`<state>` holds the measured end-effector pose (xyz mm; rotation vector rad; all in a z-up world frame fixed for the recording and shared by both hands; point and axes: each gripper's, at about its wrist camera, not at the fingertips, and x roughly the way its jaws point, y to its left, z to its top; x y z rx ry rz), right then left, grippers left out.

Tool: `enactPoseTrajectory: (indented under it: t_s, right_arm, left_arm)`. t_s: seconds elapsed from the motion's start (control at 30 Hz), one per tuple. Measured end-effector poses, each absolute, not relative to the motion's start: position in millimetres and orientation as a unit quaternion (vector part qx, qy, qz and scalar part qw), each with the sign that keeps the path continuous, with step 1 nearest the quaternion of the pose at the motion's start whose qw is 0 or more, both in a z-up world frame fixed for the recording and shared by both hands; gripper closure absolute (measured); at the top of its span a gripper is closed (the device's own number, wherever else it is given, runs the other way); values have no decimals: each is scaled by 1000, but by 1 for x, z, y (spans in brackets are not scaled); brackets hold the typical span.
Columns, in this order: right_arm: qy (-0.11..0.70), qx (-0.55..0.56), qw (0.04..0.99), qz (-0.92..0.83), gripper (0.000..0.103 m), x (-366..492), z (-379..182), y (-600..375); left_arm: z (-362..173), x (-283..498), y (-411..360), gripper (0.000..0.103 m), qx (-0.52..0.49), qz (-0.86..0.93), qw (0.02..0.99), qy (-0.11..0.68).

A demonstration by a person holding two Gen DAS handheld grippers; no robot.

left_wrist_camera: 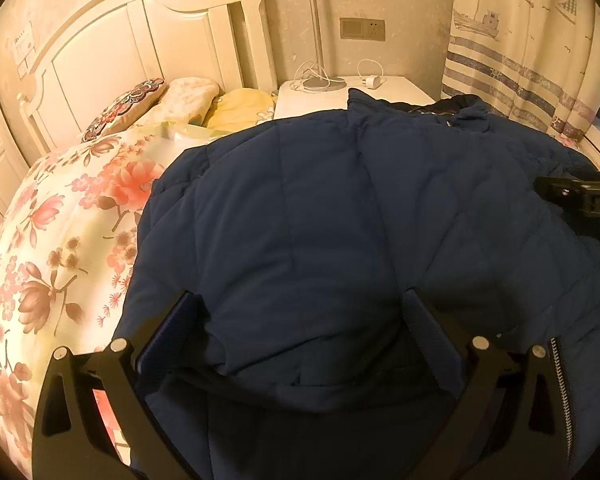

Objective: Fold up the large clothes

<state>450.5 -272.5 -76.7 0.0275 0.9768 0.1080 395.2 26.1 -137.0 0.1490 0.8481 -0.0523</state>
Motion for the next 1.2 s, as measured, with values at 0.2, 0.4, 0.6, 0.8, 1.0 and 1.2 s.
enactPoseTrajectory:
  t_s: [0.2, 0.4, 0.6, 0.8, 1.0, 1.2]
  right_arm:
    - [401, 20, 914, 51, 6, 383, -34, -262]
    - [445, -48, 893, 43, 4, 369, -76, -254]
    - [448, -62, 891, 35, 4, 372, -77, -251]
    - [438, -44, 896, 64, 4, 369, -73, -256]
    - [428, -29, 900, 79, 4, 315, -42, -245]
    - [490, -101, 865, 45, 4, 294, -70, -214]
  left_arm:
    - [-137, 395, 26, 2, 71, -26, 909, 410]
    - [-137, 394, 26, 2, 73, -26, 909, 410]
    - [-136, 393, 26, 2, 75, -24, 909, 410]
    - [-135, 395, 27, 2, 73, -26, 907, 413]
    - [-107, 343, 22, 2, 43, -67, 917, 391]
    - [-149, 327, -22, 2, 120, -69, 888, 438]
